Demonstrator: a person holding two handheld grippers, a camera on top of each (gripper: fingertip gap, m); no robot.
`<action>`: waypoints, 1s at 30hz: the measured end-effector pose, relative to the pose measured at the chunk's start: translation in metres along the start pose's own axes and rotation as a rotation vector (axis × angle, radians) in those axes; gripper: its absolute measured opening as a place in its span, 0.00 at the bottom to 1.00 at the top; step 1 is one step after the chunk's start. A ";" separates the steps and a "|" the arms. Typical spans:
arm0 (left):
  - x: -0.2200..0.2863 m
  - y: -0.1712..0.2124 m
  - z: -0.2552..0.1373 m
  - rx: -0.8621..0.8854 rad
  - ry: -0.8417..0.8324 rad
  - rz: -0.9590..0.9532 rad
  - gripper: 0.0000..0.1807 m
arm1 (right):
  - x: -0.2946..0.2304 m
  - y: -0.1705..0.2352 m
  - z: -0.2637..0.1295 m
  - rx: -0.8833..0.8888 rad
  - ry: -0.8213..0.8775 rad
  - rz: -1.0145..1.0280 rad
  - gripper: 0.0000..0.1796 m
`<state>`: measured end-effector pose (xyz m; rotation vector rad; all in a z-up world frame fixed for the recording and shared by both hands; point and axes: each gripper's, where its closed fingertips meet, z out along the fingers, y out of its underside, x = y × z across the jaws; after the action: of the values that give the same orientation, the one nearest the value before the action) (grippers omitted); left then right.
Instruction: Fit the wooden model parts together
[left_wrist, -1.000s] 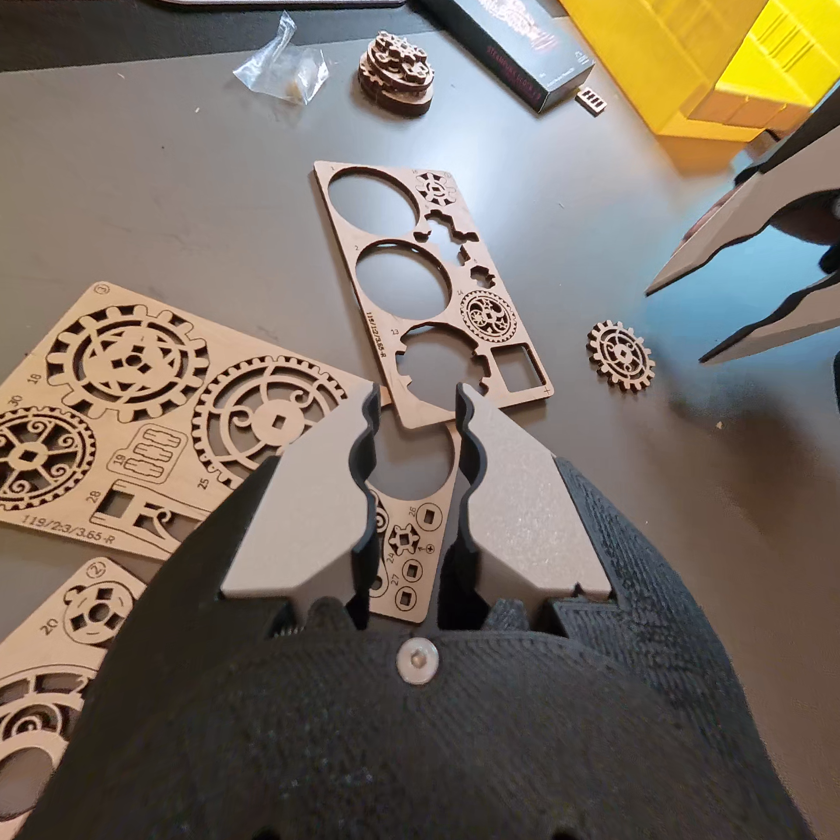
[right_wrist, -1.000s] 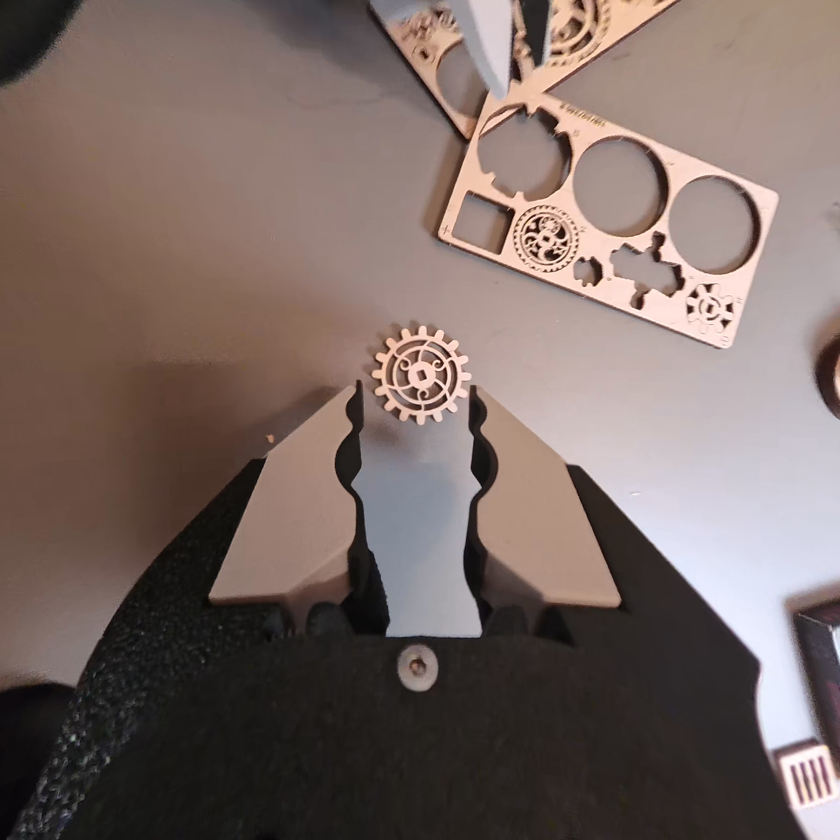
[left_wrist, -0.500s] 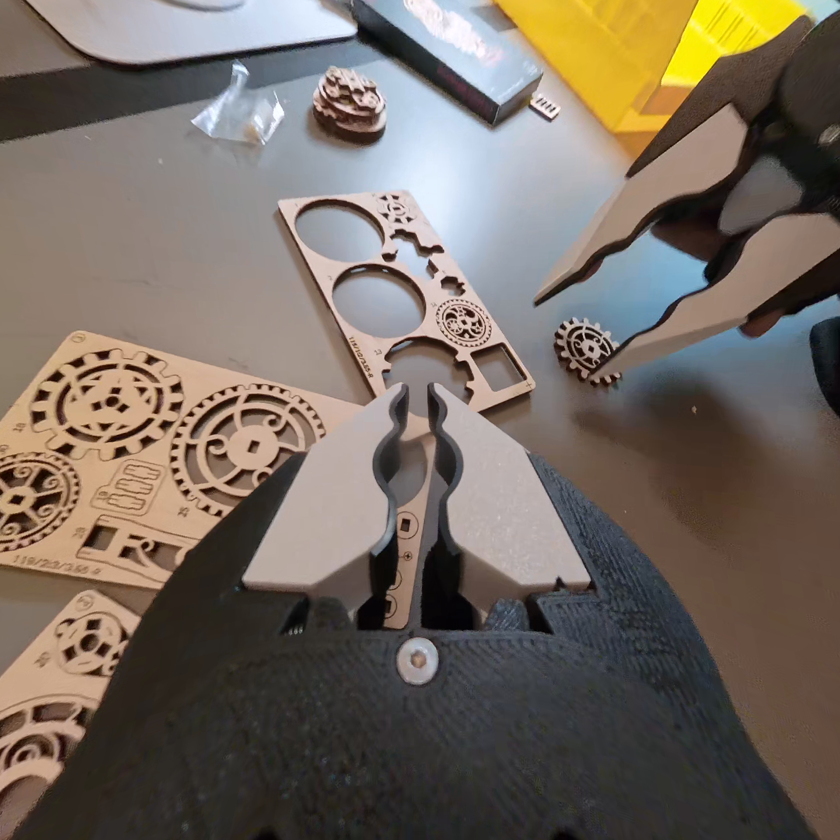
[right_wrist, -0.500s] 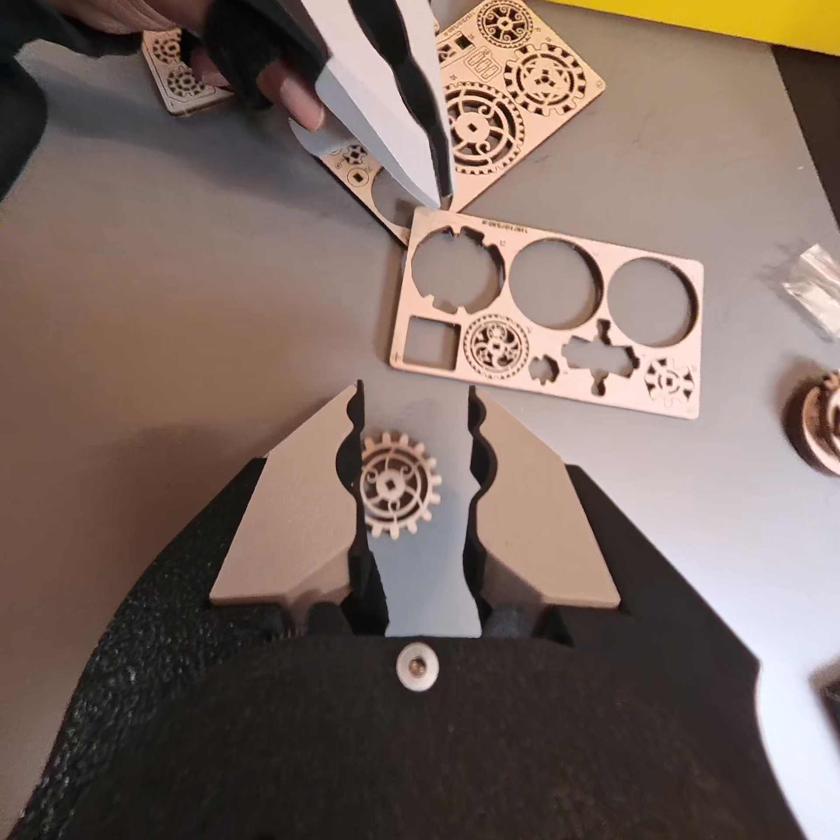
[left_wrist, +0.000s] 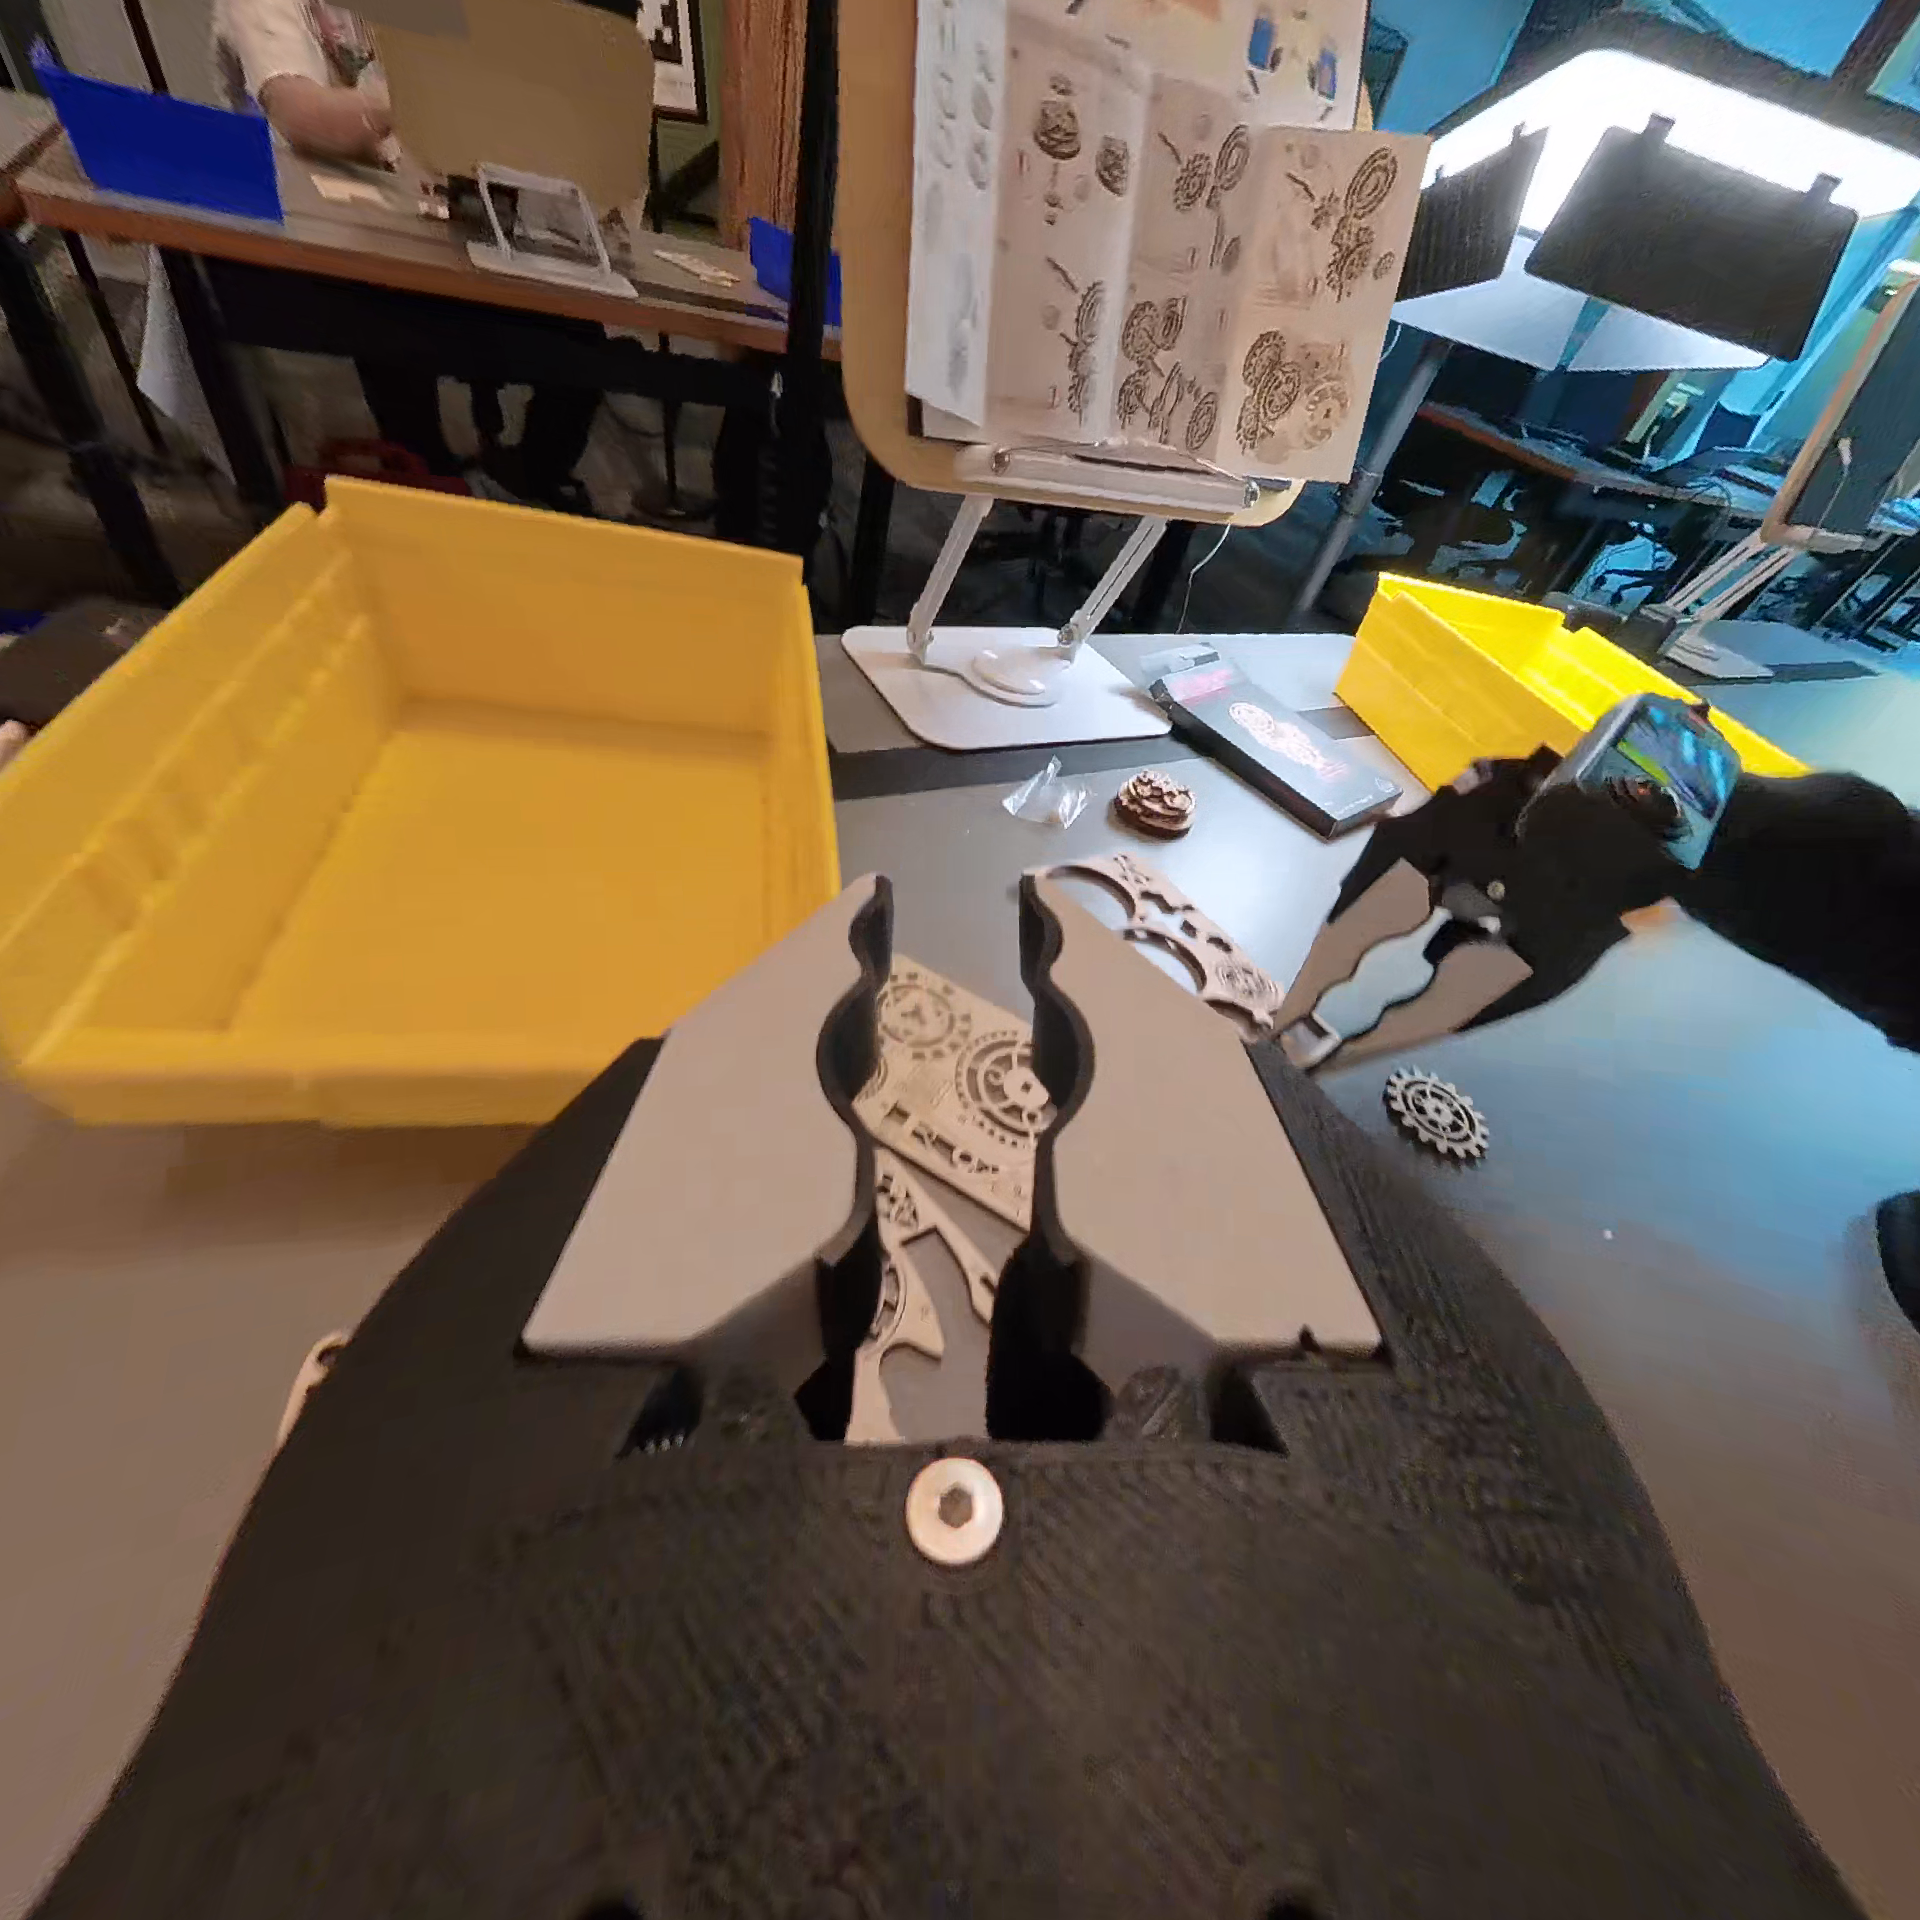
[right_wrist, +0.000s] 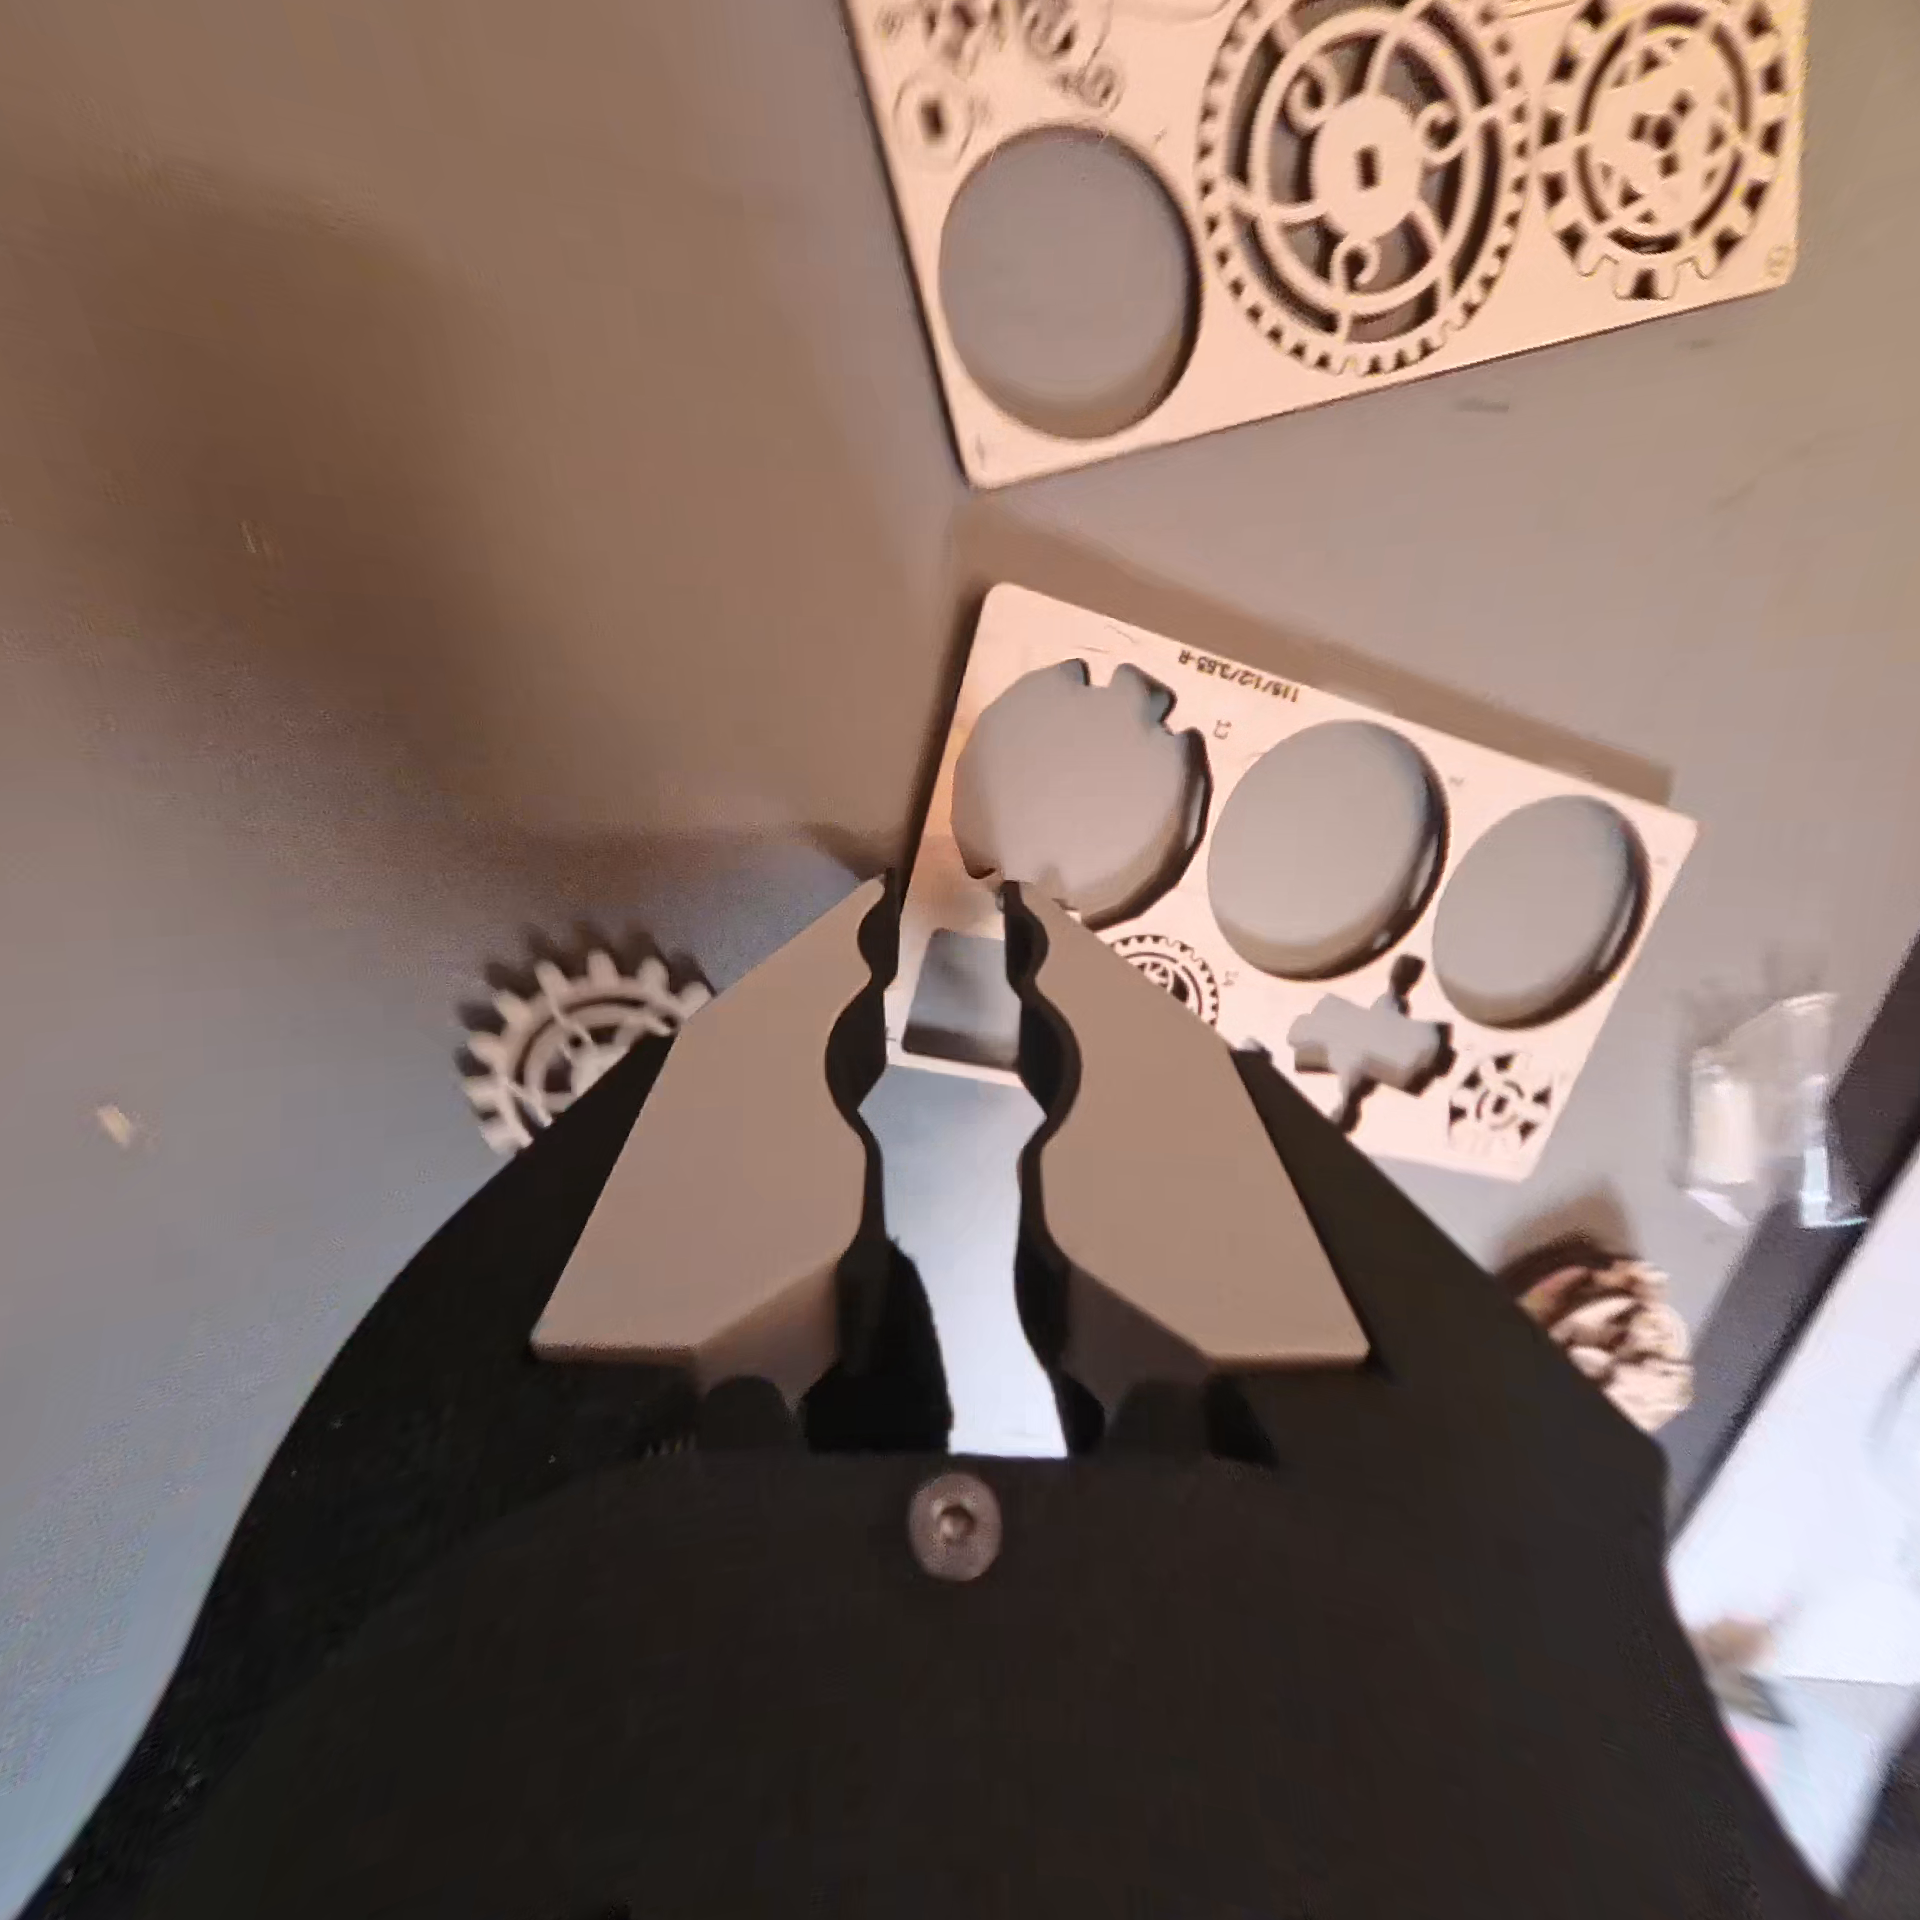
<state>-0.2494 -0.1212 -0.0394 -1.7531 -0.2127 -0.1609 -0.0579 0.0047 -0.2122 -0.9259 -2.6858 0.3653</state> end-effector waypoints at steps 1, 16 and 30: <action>-0.003 0.005 -0.005 -0.014 0.002 -0.009 0.13 | 0.005 0.006 -0.001 -0.023 -0.003 -0.062 0.10; -0.016 0.106 -0.027 -0.357 -0.004 0.019 0.18 | 0.001 -0.055 -0.010 0.263 0.012 0.037 0.18; -0.013 0.124 -0.059 -0.324 -0.069 -0.019 0.18 | -0.007 -0.086 0.029 0.272 -0.087 0.101 0.01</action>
<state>-0.2326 -0.2027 -0.1497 -2.0811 -0.2652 -0.1552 -0.1108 -0.0698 -0.2122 -0.9833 -2.5833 0.7880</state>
